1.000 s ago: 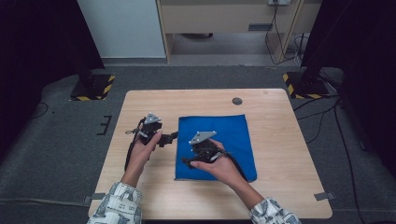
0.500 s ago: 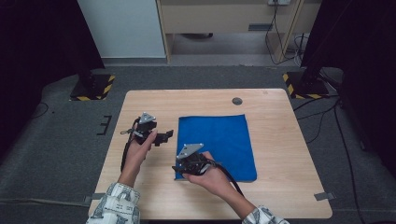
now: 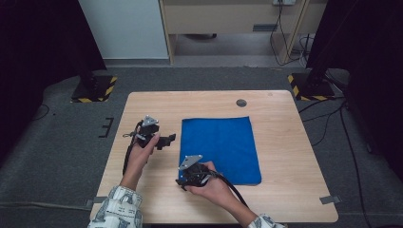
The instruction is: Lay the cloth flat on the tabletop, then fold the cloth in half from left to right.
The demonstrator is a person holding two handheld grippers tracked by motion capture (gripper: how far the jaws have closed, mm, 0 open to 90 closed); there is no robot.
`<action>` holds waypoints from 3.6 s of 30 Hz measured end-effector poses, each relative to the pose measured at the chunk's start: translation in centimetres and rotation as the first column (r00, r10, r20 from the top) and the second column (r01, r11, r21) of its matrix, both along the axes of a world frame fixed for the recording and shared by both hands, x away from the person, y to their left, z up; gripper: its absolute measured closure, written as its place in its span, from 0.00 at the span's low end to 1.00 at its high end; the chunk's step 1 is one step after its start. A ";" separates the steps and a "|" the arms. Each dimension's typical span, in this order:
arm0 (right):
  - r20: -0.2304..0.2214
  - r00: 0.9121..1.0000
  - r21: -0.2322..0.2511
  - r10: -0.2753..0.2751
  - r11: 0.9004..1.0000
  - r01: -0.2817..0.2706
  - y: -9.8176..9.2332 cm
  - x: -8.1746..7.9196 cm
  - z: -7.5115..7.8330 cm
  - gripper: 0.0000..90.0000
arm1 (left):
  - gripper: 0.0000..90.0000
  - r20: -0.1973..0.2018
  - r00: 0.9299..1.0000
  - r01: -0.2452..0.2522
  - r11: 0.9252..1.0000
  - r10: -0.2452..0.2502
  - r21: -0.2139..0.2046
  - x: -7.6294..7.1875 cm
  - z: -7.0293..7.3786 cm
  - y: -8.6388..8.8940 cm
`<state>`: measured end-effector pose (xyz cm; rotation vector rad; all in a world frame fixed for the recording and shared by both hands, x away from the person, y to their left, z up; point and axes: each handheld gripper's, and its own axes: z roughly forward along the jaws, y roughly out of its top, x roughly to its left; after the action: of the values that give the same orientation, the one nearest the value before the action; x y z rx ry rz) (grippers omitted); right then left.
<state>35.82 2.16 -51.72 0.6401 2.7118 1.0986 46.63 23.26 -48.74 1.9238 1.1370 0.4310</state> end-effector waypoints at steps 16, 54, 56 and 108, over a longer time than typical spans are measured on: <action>0.034 0.999 -0.035 -0.013 0.999 0.015 0.6 0.1 -0.6 0.78 | 0.11 0.000 1.000 0.003 1.000 -0.003 -0.007 -0.1 0.1 -0.1; 0.005 1.000 0.089 -0.014 0.996 0.013 0.9 -0.8 0.4 0.94 | 0.51 -0.036 0.999 0.034 0.991 -0.029 0.129 8.4 -3.0 -4.0; 0.003 1.000 0.097 -0.019 0.995 0.018 0.9 -1.0 0.5 0.94 | 0.54 -0.046 0.998 0.040 0.987 -0.033 0.153 8.5 -3.4 -4.1; 0.080 0.996 0.161 -0.048 0.986 0.034 -0.3 -3.3 3.8 0.95 | 0.97 0.009 0.999 0.038 0.995 -0.039 0.094 7.2 3.7 -5.7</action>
<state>32.54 1.82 -47.93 0.6538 2.5474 1.3109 53.78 17.51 -45.09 2.0186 1.0876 0.4805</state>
